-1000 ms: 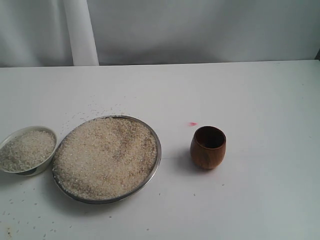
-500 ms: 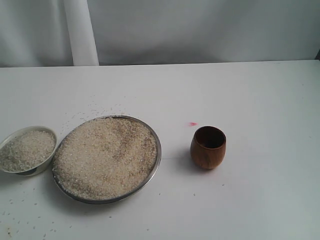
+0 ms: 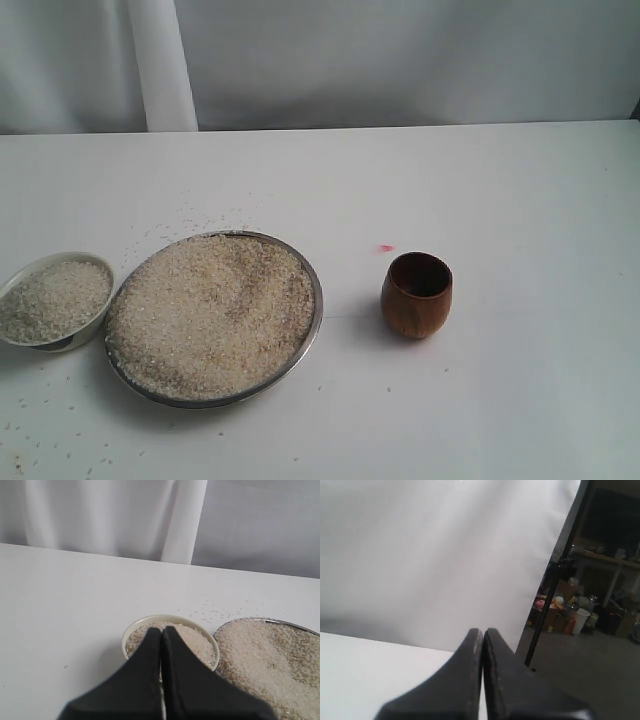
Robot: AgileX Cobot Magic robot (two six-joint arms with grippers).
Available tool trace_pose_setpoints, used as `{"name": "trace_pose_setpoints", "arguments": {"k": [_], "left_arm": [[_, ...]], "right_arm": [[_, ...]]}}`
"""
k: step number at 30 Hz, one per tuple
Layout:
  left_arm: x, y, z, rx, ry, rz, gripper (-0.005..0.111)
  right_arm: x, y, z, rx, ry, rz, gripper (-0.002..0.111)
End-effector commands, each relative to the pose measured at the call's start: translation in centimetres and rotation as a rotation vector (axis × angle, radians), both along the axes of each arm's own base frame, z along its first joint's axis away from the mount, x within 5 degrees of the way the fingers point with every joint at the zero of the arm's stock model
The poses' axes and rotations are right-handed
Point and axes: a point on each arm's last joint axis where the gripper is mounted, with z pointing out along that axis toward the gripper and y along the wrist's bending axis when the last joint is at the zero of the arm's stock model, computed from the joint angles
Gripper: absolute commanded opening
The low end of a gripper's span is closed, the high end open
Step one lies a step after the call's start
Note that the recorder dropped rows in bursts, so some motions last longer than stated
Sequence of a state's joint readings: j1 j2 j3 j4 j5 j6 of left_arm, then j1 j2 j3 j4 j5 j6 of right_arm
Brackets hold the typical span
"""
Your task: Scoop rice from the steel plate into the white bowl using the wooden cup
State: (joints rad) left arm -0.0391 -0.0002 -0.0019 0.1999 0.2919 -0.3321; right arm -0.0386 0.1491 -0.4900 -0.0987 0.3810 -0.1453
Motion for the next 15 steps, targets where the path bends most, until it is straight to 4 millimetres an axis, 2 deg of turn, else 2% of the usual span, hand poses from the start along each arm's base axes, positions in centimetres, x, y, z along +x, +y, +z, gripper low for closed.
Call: {"name": "trace_pose_setpoints", "arguments": {"k": [1,5,9,15], "left_arm": [[0.0,0.0,0.0,-0.005,-0.003,-0.002,0.0],[0.0,0.0,0.0,-0.005,-0.003,-0.002,0.0],[0.0,0.0,0.0,-0.005,-0.003,-0.002,0.0],[0.0,0.0,0.0,-0.005,-0.003,-0.002,0.0]], "right_arm": [[0.3,-0.2,-3.2,0.079,0.001,-0.043,0.0],[0.6,-0.2,-6.8,0.099,0.033,-0.038,0.0],[1.2,-0.1,-9.4,0.116,0.032,-0.022,0.0],[1.8,-0.1,-12.1,0.145,0.092,-0.018,0.0]]}}
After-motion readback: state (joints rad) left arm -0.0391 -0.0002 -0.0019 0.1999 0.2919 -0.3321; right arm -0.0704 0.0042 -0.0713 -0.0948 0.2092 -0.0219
